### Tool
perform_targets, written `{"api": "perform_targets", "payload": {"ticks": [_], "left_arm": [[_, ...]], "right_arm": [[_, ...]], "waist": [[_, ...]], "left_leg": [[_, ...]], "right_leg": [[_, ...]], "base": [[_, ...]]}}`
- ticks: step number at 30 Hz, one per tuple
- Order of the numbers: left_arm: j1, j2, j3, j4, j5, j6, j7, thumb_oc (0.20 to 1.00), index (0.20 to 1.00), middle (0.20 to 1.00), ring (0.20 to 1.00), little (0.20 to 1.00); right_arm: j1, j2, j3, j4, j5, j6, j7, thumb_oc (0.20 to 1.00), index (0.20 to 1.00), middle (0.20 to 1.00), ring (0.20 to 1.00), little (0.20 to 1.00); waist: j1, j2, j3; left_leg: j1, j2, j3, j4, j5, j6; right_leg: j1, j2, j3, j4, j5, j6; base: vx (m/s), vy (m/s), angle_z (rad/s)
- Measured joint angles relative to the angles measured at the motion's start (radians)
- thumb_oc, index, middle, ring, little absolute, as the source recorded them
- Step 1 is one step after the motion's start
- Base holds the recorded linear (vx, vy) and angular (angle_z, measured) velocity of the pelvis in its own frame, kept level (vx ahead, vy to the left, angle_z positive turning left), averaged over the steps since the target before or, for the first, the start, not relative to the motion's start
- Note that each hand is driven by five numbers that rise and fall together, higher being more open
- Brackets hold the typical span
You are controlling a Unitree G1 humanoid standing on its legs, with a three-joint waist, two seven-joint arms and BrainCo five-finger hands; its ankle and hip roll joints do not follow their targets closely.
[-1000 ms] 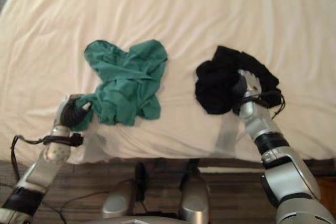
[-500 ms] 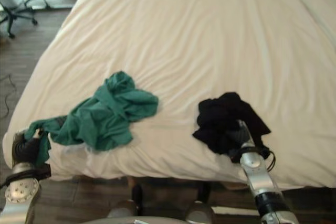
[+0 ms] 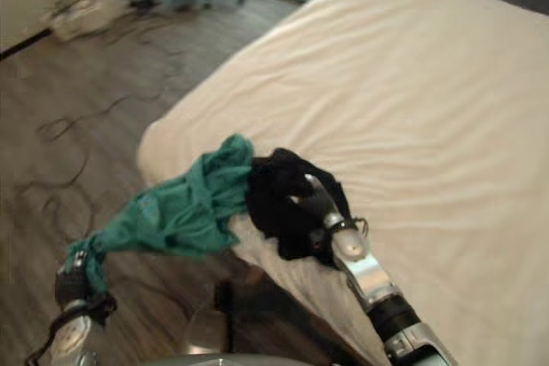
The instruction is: Tidy up the quilt and then pick up the clothes from the bed and put them into the laundry hamper.
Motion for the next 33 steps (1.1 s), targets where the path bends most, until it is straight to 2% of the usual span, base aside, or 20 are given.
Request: {"api": "perform_targets", "payload": {"ticks": [3, 4, 8, 10, 11, 12, 13, 14, 15, 16, 18, 19, 21, 22, 23, 25, 26, 27, 31, 33], "left_arm": [[-0.004, 0.04, 0.008, 0.022, 0.0, 0.002, 0.011, 0.2, 0.2, 0.2, 0.2, 0.2], [-0.011, 0.064, 0.037, 0.019, 0.001, 0.012, 0.01, 0.2, 0.2, 0.2, 0.2, 0.2], [-0.036, 0.109, 0.096, -0.024, 0.001, 0.016, 0.029, 0.2, 0.2, 0.2, 0.2, 0.2], [-0.081, 0.102, 0.076, -0.061, 0.0, 0.017, 0.03, 0.2, 0.2, 0.2, 0.2, 0.2], [-0.114, 0.087, 0.058, -0.103, -0.003, 0.011, 0.021, 0.2, 0.2, 0.2, 0.2, 0.2], [-0.151, 0.087, 0.021, -0.1, -0.01, -0.006, 0.01, 0.2, 0.2, 0.2, 0.2, 0.2], [-0.162, 0.091, 0.005, -0.092, -0.021, -0.008, 0.006, 0.2, 0.2, 0.2, 0.2, 0.2], [-0.153, 0.095, 0.012, -0.087, -0.022, -0.007, 0.005, 0.2, 0.2, 0.2, 0.2, 0.2], [-0.177, 0.102, -0.007, -0.032, -0.019, -0.005, -0.003, 0.2, 0.2, 0.2, 0.2, 0.2], [-0.209, 0.129, -0.038, 0.034, -0.006, 0.004, -0.013, 0.2, 0.2, 0.2, 0.2, 0.2], [-0.252, 0.146, -0.063, 0.127, 0.025, 0.028, -0.025, 0.2, 0.2, 0.2, 0.2, 0.2], [-0.233, 0.142, -0.07, 0.166, 0.071, 0.037, -0.029, 0.2, 0.2, 0.2, 0.2, 0.2], [-0.22, 0.12, -0.094, 0.205, 0.129, 0.049, -0.034, 0.2, 0.2, 0.2, 0.2, 0.2], [-0.204, 0.114, -0.124, 0.226, 0.166, 0.06, -0.037, 0.2, 0.2, 0.2, 0.2, 0.2], [-0.191, 0.11, -0.142, 0.241, 0.18, 0.066, -0.036, 0.2, 0.2, 0.2, 0.2, 0.2], [-0.168, 0.104, -0.16, 0.253, 0.18, 0.068, -0.038, 0.2, 0.2, 0.2, 0.2, 0.2], [-0.165, 0.105, -0.163, 0.257, 0.181, 0.068, -0.04, 0.2, 0.2, 0.2, 0.2, 0.2], [-0.089, 0.109, -0.197, 0.253, 0.209, 0.089, -0.055, 0.2, 0.2, 0.2, 0.2, 0.2], [-0.287, 0.051, -0.457, 0.817, 0.443, 0.186, -0.036, 0.2, 0.2, 0.2, 0.2, 0.2], [-0.303, 0.018, -0.457, 0.834, 0.428, 0.191, -0.044, 0.2, 0.2, 0.2, 0.2, 0.2]], "right_arm": [[0.015, 0.021, -0.01, -0.006, -0.006, 0.005, -0.004, 0.2, 0.2, 0.2, 0.2, 0.2], [0.014, 0.054, -0.023, -0.005, -0.02, 0.012, 0.001, 0.2, 0.2, 0.2, 0.2, 0.2], [0.016, 0.088, -0.034, -0.006, -0.049, 0.018, 0.003, 0.2, 0.2, 0.2, 0.2, 0.2], [0.053, 0.08, -0.081, -0.007, -0.049, 0.002, 0.002, 0.2, 0.2, 0.2, 0.2, 0.2], [0.124, 0.076, -0.136, -0.009, -0.047, -0.005, -0.001, 0.2, 0.2, 0.2, 0.2, 0.2], [0.192, 0.089, -0.197, 0.01, -0.045, -0.006, -0.01, 0.2, 0.2, 0.2, 0.2, 0.2], [0.234, 0.091, -0.22, 0.034, -0.043, 0.01, -0.027, 0.2, 0.2, 0.2, 0.2, 0.2], [0.237, 0.089, -0.22, 0.043, -0.043, 0.019, -0.03, 0.2, 0.2, 0.2, 0.2, 0.2], [0.254, 0.089, -0.252, 0.061, -0.039, 0.002, -0.038, 0.2, 0.2, 0.2, 0.2, 0.2], [0.281, 0.123, -0.298, 0.081, -0.028, -0.008, -0.052, 0.2, 0.2, 0.2, 0.2, 0.2], [0.287, 0.142, -0.341, 0.105, 0.003, -0.012, -0.072, 0.2, 0.2, 0.2, 0.2, 0.2], [0.294, 0.129, -0.357, 0.111, 0.005, -0.015, -0.077, 0.2, 0.2, 0.2, 0.2, 0.2], [0.298, 0.105, -0.38, 0.141, 0.011, -0.019, -0.094, 0.2, 0.2, 0.2, 0.2, 0.2], [0.264, 0.101, -0.397, 0.198, 0.012, -0.02, -0.116, 0.2, 0.2, 0.2, 0.2, 0.2], [0.254, 0.091, -0.392, 0.222, 0.012, -0.015, -0.121, 0.2, 0.2, 0.2, 0.2, 0.2], [0.238, 0.09, -0.392, 0.25, 0.012, -0.013, -0.135, 0.2, 0.2, 0.2, 0.2, 0.2], [0.23, 0.092, -0.392, 0.255, 0.012, -0.013, -0.138, 0.2, 0.2, 0.2, 0.2, 0.2], [0.226, 0.093, -0.384, 0.322, 0.012, 0.004, -0.149, 0.2, 0.2, 0.2, 0.2, 0.2], [0.033, 0.132, -0.126, 0.81, -0.246, 0.031, -0.215, 0.2, 0.2, 0.2, 0.2, 0.2], [-0.009, 0.184, -0.109, 0.907, -0.244, 0.074, -0.215, 0.2, 0.2, 0.2, 0.2, 0.2]], "waist": [[-0.027, -0.082, -0.016], [-0.005, -0.12, -0.014], [0.007, -0.14, -0.012], [-0.005, -0.095, 0.018], [0.0, -0.057, 0.04], [-0.024, -0.028, 0.054], [-0.067, -0.029, 0.054], [-0.078, -0.039, 0.055], [-0.098, -0.021, 0.064], [-0.141, -0.05, 0.048], [-0.165, -0.091, 0.073], [-0.163, -0.083, 0.064], [-0.173, -0.037, 0.049], [-0.171, -0.022, 0.055], [-0.153, -0.006, 0.054], [-0.122, -0.037, 0.025], [-0.122, -0.043, 0.022], [-0.092, -0.094, -0.049], [-0.108, -0.09, -0.051], [-0.078, -0.096, -0.047]], "left_leg": [[-0.043, -0.089, -0.056, 0.046, 0.036, 0.04], [-0.057, -0.127, -0.082, 0.055, 0.038, 0.054], [-0.044, -0.148, -0.162, 0.018, 0.027, 0.082], [-0.029, -0.153, -0.238, -0.027, 0.025, 0.099], [-0.032, -0.147, -0.315, -0.034, 0.059, 0.073], [-0.037, -0.159, -0.415, -0.06, 0.086, 0.068], [-0.033, -0.192, -0.485, -0.118, 0.093, 0.074], [-0.029, -0.207, -0.471, -0.136, 0.095, 0.078], [-0.064, -0.238, -0.534, -0.122, 0.086, 0.082], [-0.068, -0.303, -0.555, -0.148, 0.056, 0.059], [-0.089, -0.352, -0.55, 0.036, 0.031, 0.07], [-0.049, -0.34, -0.551, 0.089, -0.039, 0.049], [0.028, -0.295, -0.591, 0.004, -0.066, 0.053], [0.098, -0.264, -0.635, -0.104, 0.0, 0.075], [0.128, -0.248, -0.636, -0.131, 0.009, 0.066], [0.135, -0.277, -0.634, -0.136, 0.007, 0.065], [0.136, -0.29, -0.638, -0.143, 0.007, 0.064], [0.155, -0.32, -0.655, -0.192, 0.013, 0.045], [0.193, -0.328, -0.656, -0.192, 0.012, 0.035], [0.171, -0.322, -0.657, -0.192, 0.009, 0.029]], "right_leg": [[0.067, -0.077, 0.016, 0.083, 0.019, -0.025], [0.056, -0.107, 0.037, 0.15, 0.065, -0.029], [-0.028, -0.123, 0.099, 0.246, 0.027, -0.015], [-0.076, 0.013, 0.24, 0.229, -0.075, -0.049], [-0.094, 0.159, 0.365, 0.163, -0.167, -0.052], [-0.093, 0.276, 0.485, 0.06, -0.218, -0.103], [-0.118, 0.314, 0.551, 0.001, -0.222, -0.111], [-0.142, 0.295, 0.558, -0.017, -0.217, -0.112], [-0.169, 0.336, 0.715, -0.059, -0.212, -0.102], [-0.154, 0.333, 0.78, -0.12, -0.19, -0.136], [-0.131, 0.275, 0.69, -0.107, -0.135, -0.161], [-0.107, 0.275, 0.634, -0.096, -0.134, -0.132], [-0.091, 0.307, 0.585, -0.062, -0.142, -0.122], [-0.137, 0.306, 0.597, 0.073, -0.155, -0.096], [-0.152, 0.305, 0.61, 0.088, -0.191, -0.07], [-0.159, 0.242, 0.652, -0.083, -0.151, -0.023], [-0.171, 0.224, 0.649, -0.106, -0.112, -0.03], [-0.155, 0.199, 0.639, -0.114, -0.054, -0.05], [-0.105, 0.196, 0.594, -0.12, -0.068, -0.043], [-0.134, 0.197, 0.59, -0.117, -0.071, -0.041]], "base": [[0.17, 0.315, 1.94], [0.16, 0.267, 1.07], [0.13, 0.113, 0.66], [0.4, 0.184, 0.75], [0.38, 0.152, 1.78], [0.46, 0.185, 2.25], [0.21, 0.073, 1.98], [0.42, 0.186, 1.76], [0.24, 0.074, 2.08], [0.26, 0.076, 2.5], [0.17, -0.071, 1.99], [0.26, -0.065, 1.42], [0.2, 0.005, 1.22], [0.13, 0.027, 0.74], [0.14, 0.038, 0.45], [0.12, 0.027, 0.06], [0.09, 0.018, 0.11], [0.05, 0.006, 0.09], [0.03, -0.018, 0.12], [0.02, -0.032, 0.09]]}}
